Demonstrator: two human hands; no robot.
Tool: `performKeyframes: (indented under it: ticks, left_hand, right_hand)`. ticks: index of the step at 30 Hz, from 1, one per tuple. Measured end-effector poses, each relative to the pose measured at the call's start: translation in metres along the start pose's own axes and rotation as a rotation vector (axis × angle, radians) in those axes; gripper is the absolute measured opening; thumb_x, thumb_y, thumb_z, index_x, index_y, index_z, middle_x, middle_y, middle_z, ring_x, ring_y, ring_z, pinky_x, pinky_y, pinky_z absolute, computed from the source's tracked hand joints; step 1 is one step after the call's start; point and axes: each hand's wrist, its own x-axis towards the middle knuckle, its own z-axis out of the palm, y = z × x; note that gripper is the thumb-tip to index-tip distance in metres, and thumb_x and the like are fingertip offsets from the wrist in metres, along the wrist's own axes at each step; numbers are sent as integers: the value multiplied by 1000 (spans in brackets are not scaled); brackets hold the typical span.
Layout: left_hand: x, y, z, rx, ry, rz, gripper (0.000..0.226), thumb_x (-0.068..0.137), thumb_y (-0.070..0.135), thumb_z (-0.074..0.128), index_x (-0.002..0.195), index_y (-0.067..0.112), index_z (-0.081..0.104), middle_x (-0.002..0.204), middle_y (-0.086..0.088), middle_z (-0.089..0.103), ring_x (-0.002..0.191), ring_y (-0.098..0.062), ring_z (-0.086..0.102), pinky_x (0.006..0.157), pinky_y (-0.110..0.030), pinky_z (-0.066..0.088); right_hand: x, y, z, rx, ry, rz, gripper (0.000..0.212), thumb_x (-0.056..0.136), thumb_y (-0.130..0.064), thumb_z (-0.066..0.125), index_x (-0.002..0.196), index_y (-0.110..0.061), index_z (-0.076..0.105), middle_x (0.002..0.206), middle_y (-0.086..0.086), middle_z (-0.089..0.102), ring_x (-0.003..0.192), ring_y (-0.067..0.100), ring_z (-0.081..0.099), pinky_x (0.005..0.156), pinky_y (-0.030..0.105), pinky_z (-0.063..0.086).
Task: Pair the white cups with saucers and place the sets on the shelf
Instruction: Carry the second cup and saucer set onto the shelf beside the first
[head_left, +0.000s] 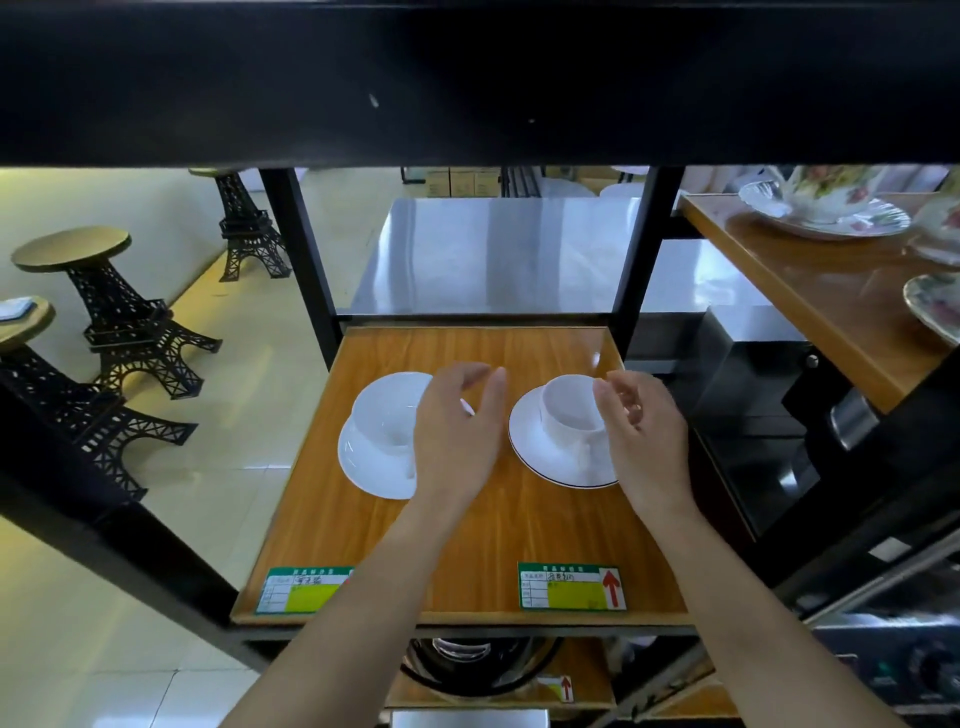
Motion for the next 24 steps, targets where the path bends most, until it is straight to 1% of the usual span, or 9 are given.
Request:
performKeyframes:
  ticks: [2, 5, 8, 10, 12, 15, 19, 21, 24]
  left_hand:
    - [9, -7, -21, -22, 95, -12, 30, 91, 34, 56, 115, 16, 63, 111, 7, 61, 102, -7, 51, 86, -23, 38]
    - [21, -24, -49, -31, 186, -94, 34, 92, 35, 54, 119, 15, 60, 119, 2, 62, 109, -13, 53, 89, -27, 40]
    - [25, -37, -69, -107, 166, -238, 41, 94, 38, 49, 124, 10, 56, 119, -4, 60, 108, -17, 54, 86, -31, 41]
    - [23, -40, -76, -169, 127, -327, 43, 96, 39, 46, 122, 7, 55, 110, -3, 57, 97, -15, 53, 79, -28, 39]
    - [20, -43, -79, -189, 77, -378, 41, 96, 41, 43, 109, 6, 60, 96, -3, 56, 83, -12, 51, 64, -24, 38]
    - [18, -45, -80, -199, 20, -411, 32, 97, 42, 41, 78, 22, 57, 77, 8, 52, 74, -7, 48, 60, -18, 36]
    - [17, -48, -80, -232, -33, -402, 39, 97, 42, 39, 120, 16, 57, 95, 8, 50, 70, -3, 47, 66, -20, 36]
    - [19, -50, -79, -233, -34, -393, 41, 97, 42, 38, 125, 16, 55, 95, 9, 49, 67, -1, 45, 63, -17, 36]
    - [23, -55, -79, -253, -58, -402, 46, 96, 45, 39, 128, 16, 54, 103, 7, 50, 70, -2, 46, 76, -27, 36]
  right_hand:
    - [-4, -15, 10, 15, -53, -37, 21, 92, -32, 53, 109, -21, 57, 100, -7, 56, 80, 3, 54, 64, 9, 39]
    - [-10, -35, 34, 38, -222, -9, 35, 91, -37, 52, 121, -18, 56, 101, -10, 55, 91, 7, 57, 74, 15, 46]
    - [-15, -48, 58, 102, -454, 91, 48, 92, -47, 45, 130, -20, 49, 111, -12, 50, 106, 9, 53, 82, 21, 41]
    - [-17, -52, 71, 188, -580, 167, 44, 92, -50, 41, 125, -23, 51, 113, -7, 53, 110, 14, 55, 86, 26, 41]
    - [-18, -52, 83, 245, -625, 203, 34, 93, -51, 39, 110, -25, 55, 108, 1, 58, 107, 19, 56, 94, 34, 44]
    - [-19, -48, 96, 290, -612, 243, 26, 92, -53, 40, 103, -32, 50, 100, -9, 56, 98, 12, 54, 90, 30, 42]
    - [-19, -44, 102, 274, -591, 239, 23, 93, -51, 40, 102, -32, 50, 93, -10, 55, 99, 14, 54, 89, 31, 44]
    - [-20, -44, 103, 261, -569, 243, 25, 93, -50, 41, 103, -29, 51, 98, -6, 56, 100, 16, 55, 90, 32, 46]
    - [-21, -44, 103, 245, -526, 252, 30, 93, -49, 41, 108, -25, 52, 104, -3, 57, 99, 15, 56, 91, 33, 47]
